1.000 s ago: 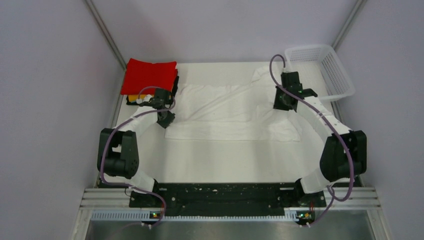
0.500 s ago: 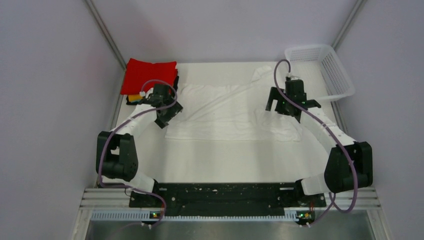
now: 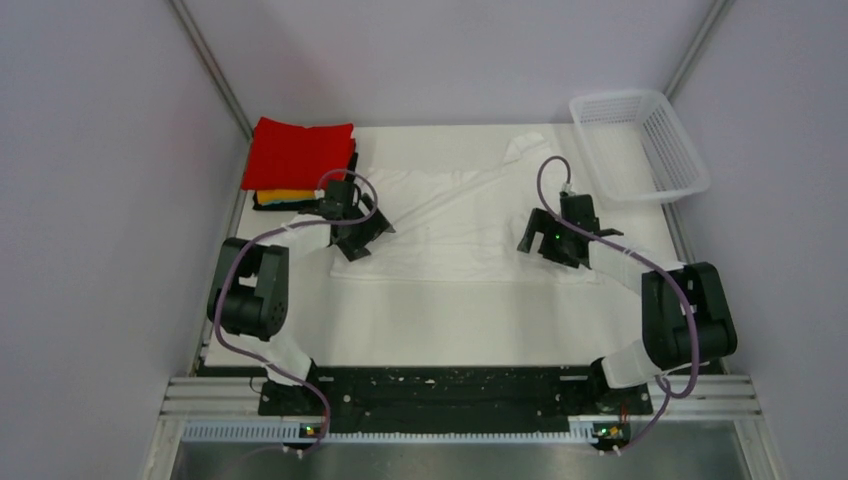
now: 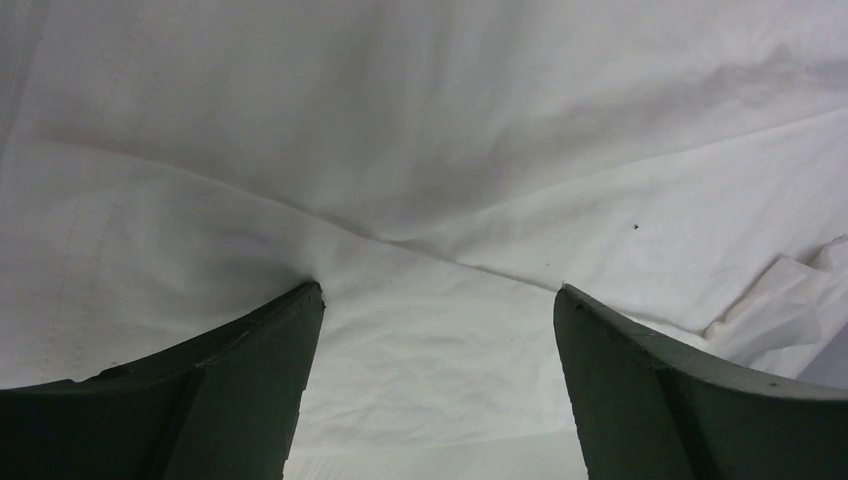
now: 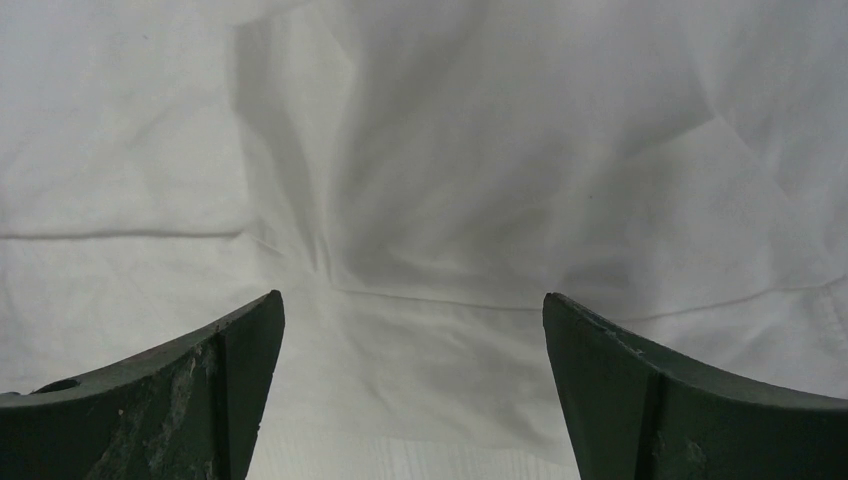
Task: Fold and stack the t-shirts
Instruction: Fold the flattened tshirt in 1/3 of the way
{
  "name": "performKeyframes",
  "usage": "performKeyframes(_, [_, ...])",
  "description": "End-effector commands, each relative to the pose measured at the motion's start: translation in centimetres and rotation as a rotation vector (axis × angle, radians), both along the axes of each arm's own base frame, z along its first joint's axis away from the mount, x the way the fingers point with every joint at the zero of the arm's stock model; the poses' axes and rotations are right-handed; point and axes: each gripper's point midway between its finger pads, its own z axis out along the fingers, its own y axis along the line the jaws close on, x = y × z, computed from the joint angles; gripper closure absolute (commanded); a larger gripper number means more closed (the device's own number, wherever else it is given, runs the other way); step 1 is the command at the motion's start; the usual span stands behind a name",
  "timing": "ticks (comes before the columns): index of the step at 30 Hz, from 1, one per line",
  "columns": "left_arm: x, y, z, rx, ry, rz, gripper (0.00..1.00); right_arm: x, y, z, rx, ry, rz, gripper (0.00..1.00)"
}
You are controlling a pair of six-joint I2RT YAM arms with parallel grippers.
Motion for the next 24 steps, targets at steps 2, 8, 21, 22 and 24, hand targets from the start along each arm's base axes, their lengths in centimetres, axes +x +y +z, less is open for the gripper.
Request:
performKeyframes(2, [-6.2, 0.7, -3.5, 0.017, 0.113, -0.028, 0.08, -5.1, -0.3, -2.1, 0.033, 0.086, -0.050, 0.01])
performKeyframes(8, [-12.3, 1.9, -3.7, 0.025, 0.132, -0.017, 0.08, -12.6, -0.8, -2.4, 0.030, 0.194, -0.113, 0.01])
performKeyframes(21, [-20.4, 3.3, -2.7, -0.036, 0.128, 0.057, 0.07, -18.8, -0.4, -0.7, 0.109, 0.243, -0.229, 0.01])
performKeyframes(22, [-20.9, 3.2, -2.8, -0.046, 0.133, 0.061, 0.07, -18.5, -0.6, -0.5, 0.097, 0.223, -0.233, 0.01])
performKeyframes(24, [-21.5, 3.4, -3.1, -0.045, 0.143, 0.063, 0.07, -17.7, -0.8, 0.2, 0.081, 0.189, -0.232, 0.01])
